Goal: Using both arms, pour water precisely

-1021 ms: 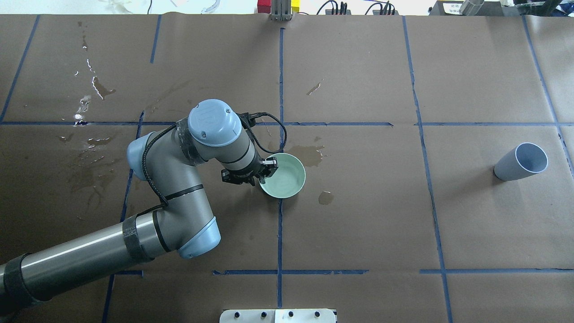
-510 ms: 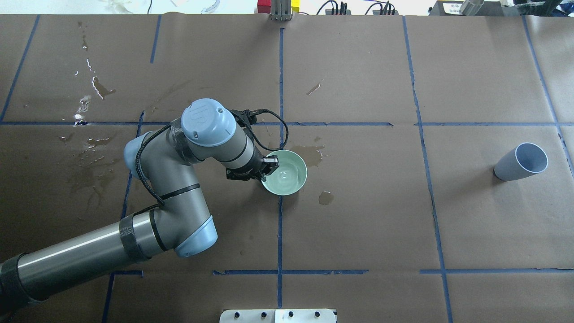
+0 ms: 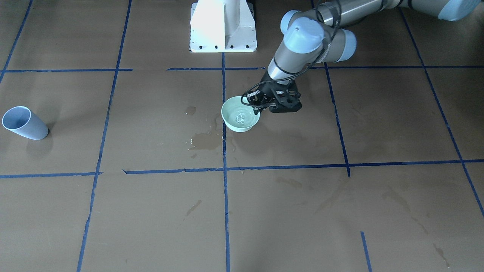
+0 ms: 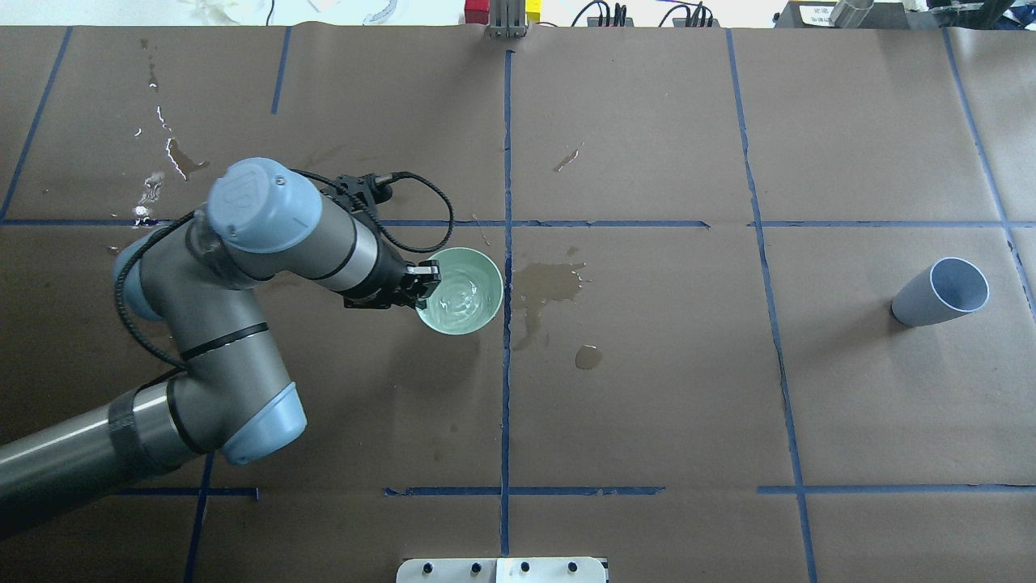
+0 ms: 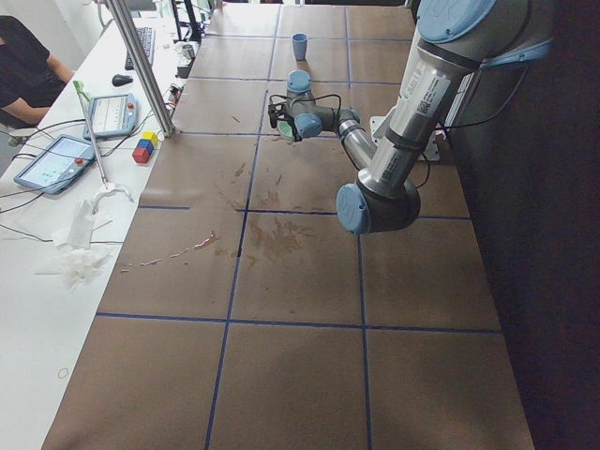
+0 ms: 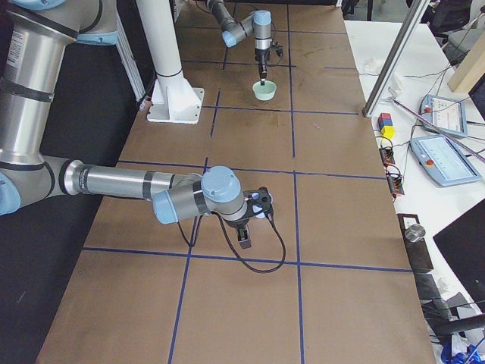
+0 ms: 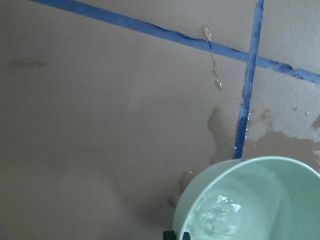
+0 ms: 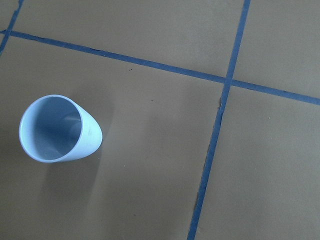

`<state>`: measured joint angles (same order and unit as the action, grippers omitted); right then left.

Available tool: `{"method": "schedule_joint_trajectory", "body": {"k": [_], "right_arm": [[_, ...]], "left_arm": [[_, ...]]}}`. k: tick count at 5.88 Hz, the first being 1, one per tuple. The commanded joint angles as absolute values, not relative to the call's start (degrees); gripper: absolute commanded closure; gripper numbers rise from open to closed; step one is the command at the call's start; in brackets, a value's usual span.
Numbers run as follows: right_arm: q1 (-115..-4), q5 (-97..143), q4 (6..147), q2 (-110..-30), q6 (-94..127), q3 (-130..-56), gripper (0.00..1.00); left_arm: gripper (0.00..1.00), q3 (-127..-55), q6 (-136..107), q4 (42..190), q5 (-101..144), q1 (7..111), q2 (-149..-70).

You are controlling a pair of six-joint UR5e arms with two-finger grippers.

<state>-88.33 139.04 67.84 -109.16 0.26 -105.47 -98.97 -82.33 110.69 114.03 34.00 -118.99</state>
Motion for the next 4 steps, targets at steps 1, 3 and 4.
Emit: {"method": "schedule_joint_trajectory", "body": {"k": [1,3,4], "right_arm": [[-88.3,139.0,67.9,-109.2,0.3,-105.5,0.00],[-88.3,139.1,67.9,-109.2,0.3,-105.5,0.00],[-88.3,139.1,67.9,-109.2,0.3,-105.5,0.00]], "left_arm": [[1.00,-104.0,-75.2,111.0,115.5,36.7,-110.4],[1.00,-103.8,-64.7,115.4,122.2,43.0,-101.4],[1.00,-102.6,-60.2,118.4,125.9,46.7,-97.8]]}}
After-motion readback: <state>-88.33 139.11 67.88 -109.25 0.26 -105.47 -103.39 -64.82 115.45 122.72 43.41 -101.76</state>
